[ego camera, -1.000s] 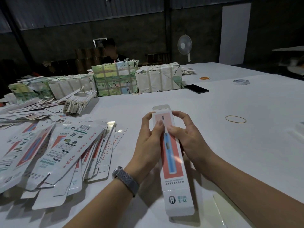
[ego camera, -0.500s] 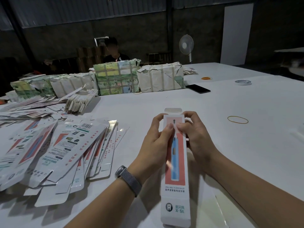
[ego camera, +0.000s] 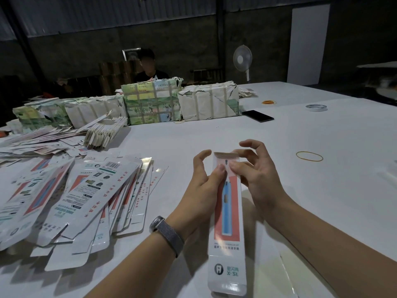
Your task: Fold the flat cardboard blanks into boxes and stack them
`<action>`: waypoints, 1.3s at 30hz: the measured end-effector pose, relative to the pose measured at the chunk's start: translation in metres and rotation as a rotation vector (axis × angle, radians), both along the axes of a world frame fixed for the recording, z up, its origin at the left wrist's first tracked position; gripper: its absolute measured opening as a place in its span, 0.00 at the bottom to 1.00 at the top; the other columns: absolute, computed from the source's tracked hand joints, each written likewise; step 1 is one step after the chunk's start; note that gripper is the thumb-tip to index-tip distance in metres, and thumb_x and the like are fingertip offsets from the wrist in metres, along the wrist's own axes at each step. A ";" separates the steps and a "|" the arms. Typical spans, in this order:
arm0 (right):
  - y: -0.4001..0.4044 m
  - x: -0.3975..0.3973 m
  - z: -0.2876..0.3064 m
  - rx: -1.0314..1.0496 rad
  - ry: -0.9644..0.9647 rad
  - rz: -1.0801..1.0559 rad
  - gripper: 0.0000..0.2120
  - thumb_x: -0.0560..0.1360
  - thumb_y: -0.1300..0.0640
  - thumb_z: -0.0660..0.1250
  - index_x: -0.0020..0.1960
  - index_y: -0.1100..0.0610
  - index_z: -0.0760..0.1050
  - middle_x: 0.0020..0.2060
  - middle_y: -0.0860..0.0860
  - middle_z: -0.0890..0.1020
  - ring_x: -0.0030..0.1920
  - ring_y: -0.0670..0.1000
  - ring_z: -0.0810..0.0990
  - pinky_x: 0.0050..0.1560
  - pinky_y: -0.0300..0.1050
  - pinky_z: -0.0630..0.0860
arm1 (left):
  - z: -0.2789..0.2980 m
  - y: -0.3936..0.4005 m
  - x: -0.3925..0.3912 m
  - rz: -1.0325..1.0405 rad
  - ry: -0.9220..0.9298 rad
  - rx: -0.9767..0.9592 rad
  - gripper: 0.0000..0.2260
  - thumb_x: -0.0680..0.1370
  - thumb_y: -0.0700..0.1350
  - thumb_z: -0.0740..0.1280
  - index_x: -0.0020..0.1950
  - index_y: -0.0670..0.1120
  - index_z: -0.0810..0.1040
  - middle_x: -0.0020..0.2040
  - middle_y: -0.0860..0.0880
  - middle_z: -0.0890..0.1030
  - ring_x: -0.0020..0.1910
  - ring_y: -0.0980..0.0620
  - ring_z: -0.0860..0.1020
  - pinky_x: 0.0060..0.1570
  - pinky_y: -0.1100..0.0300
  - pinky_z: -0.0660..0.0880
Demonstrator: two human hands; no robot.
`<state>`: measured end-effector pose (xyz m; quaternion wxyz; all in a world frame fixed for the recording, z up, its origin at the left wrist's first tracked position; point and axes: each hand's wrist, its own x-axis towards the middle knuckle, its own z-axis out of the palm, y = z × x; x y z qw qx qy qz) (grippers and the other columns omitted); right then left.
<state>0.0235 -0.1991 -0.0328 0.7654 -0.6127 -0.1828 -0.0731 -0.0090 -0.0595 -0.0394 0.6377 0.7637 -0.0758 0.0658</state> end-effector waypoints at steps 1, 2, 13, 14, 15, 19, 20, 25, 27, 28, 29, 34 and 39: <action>0.000 0.000 0.000 -0.006 0.003 -0.004 0.14 0.78 0.66 0.66 0.55 0.47 0.71 0.53 0.57 0.78 0.44 0.52 0.83 0.44 0.44 0.82 | 0.000 0.000 0.000 0.002 -0.002 0.003 0.13 0.83 0.59 0.57 0.65 0.68 0.58 0.39 0.59 0.84 0.39 0.54 0.86 0.36 0.67 0.79; 0.000 0.000 0.000 -0.013 0.003 -0.009 0.14 0.79 0.66 0.66 0.55 0.47 0.71 0.53 0.56 0.79 0.44 0.52 0.83 0.43 0.43 0.82 | 0.000 0.000 0.001 0.001 -0.006 0.005 0.11 0.83 0.58 0.57 0.64 0.69 0.60 0.38 0.59 0.84 0.38 0.55 0.86 0.36 0.67 0.79; 0.002 -0.002 0.006 -0.050 0.095 -0.023 0.13 0.82 0.54 0.62 0.43 0.49 0.84 0.39 0.51 0.84 0.39 0.50 0.83 0.41 0.43 0.81 | 0.003 -0.006 -0.003 -0.056 -0.045 0.034 0.09 0.83 0.58 0.59 0.62 0.65 0.64 0.41 0.55 0.85 0.39 0.52 0.86 0.39 0.64 0.80; 0.002 -0.002 0.007 -0.048 0.106 -0.018 0.15 0.82 0.52 0.62 0.41 0.49 0.84 0.37 0.50 0.83 0.38 0.50 0.82 0.40 0.43 0.81 | 0.003 -0.007 -0.003 -0.062 -0.049 0.051 0.09 0.82 0.58 0.59 0.61 0.66 0.64 0.42 0.55 0.85 0.40 0.52 0.86 0.39 0.64 0.80; 0.002 -0.002 0.007 -0.049 0.119 -0.014 0.15 0.82 0.52 0.62 0.41 0.49 0.84 0.37 0.50 0.83 0.37 0.50 0.82 0.40 0.44 0.80 | 0.003 -0.007 -0.003 -0.062 -0.054 0.063 0.08 0.82 0.59 0.59 0.60 0.68 0.64 0.43 0.56 0.85 0.41 0.52 0.86 0.39 0.64 0.80; 0.003 -0.001 0.006 -0.062 0.158 -0.015 0.10 0.81 0.57 0.63 0.45 0.57 0.81 0.37 0.54 0.80 0.36 0.52 0.79 0.40 0.48 0.78 | 0.001 -0.006 -0.002 -0.047 -0.070 0.081 0.07 0.83 0.58 0.59 0.58 0.69 0.64 0.42 0.58 0.85 0.41 0.54 0.86 0.39 0.65 0.80; 0.003 0.000 0.006 -0.064 0.164 -0.020 0.09 0.80 0.59 0.63 0.45 0.58 0.80 0.37 0.55 0.80 0.37 0.54 0.78 0.41 0.48 0.78 | 0.001 -0.007 -0.002 -0.047 -0.068 0.086 0.07 0.83 0.58 0.59 0.59 0.70 0.64 0.42 0.58 0.85 0.40 0.54 0.86 0.39 0.65 0.80; 0.002 0.001 0.008 -0.064 0.150 -0.044 0.10 0.79 0.62 0.64 0.41 0.57 0.79 0.36 0.55 0.80 0.38 0.55 0.78 0.44 0.50 0.77 | -0.001 -0.008 -0.002 -0.044 -0.061 0.095 0.08 0.83 0.58 0.59 0.58 0.72 0.63 0.40 0.58 0.85 0.39 0.55 0.86 0.37 0.67 0.79; 0.002 0.001 0.007 -0.054 0.144 -0.047 0.10 0.79 0.61 0.66 0.40 0.56 0.79 0.35 0.54 0.80 0.38 0.55 0.78 0.45 0.51 0.77 | 0.000 -0.007 -0.002 -0.044 -0.072 0.104 0.08 0.83 0.59 0.59 0.59 0.71 0.64 0.40 0.56 0.85 0.39 0.53 0.86 0.39 0.66 0.79; 0.003 0.002 0.006 -0.048 0.144 -0.047 0.10 0.78 0.60 0.67 0.39 0.55 0.79 0.35 0.54 0.80 0.38 0.55 0.78 0.45 0.51 0.77 | 0.000 -0.007 -0.002 -0.045 -0.073 0.111 0.08 0.83 0.59 0.59 0.60 0.71 0.63 0.40 0.56 0.85 0.39 0.53 0.86 0.39 0.66 0.79; 0.003 0.002 0.006 -0.047 0.143 -0.049 0.10 0.78 0.60 0.67 0.38 0.55 0.80 0.35 0.54 0.80 0.37 0.54 0.78 0.44 0.50 0.77 | 0.000 -0.007 -0.002 -0.047 -0.071 0.118 0.08 0.83 0.59 0.59 0.60 0.71 0.63 0.40 0.57 0.85 0.39 0.54 0.86 0.39 0.66 0.79; 0.001 0.004 0.004 -0.091 0.104 -0.093 0.09 0.77 0.60 0.69 0.39 0.55 0.82 0.36 0.53 0.81 0.37 0.52 0.80 0.42 0.48 0.79 | 0.000 -0.009 -0.003 -0.045 -0.067 0.131 0.11 0.84 0.58 0.58 0.65 0.69 0.62 0.41 0.59 0.85 0.40 0.56 0.85 0.40 0.67 0.80; -0.001 0.005 0.005 -0.110 0.061 -0.132 0.11 0.78 0.58 0.68 0.37 0.50 0.82 0.35 0.50 0.82 0.37 0.50 0.80 0.41 0.45 0.79 | 0.000 -0.009 -0.004 -0.049 -0.076 0.142 0.15 0.84 0.58 0.59 0.68 0.69 0.60 0.42 0.58 0.85 0.41 0.55 0.86 0.42 0.64 0.82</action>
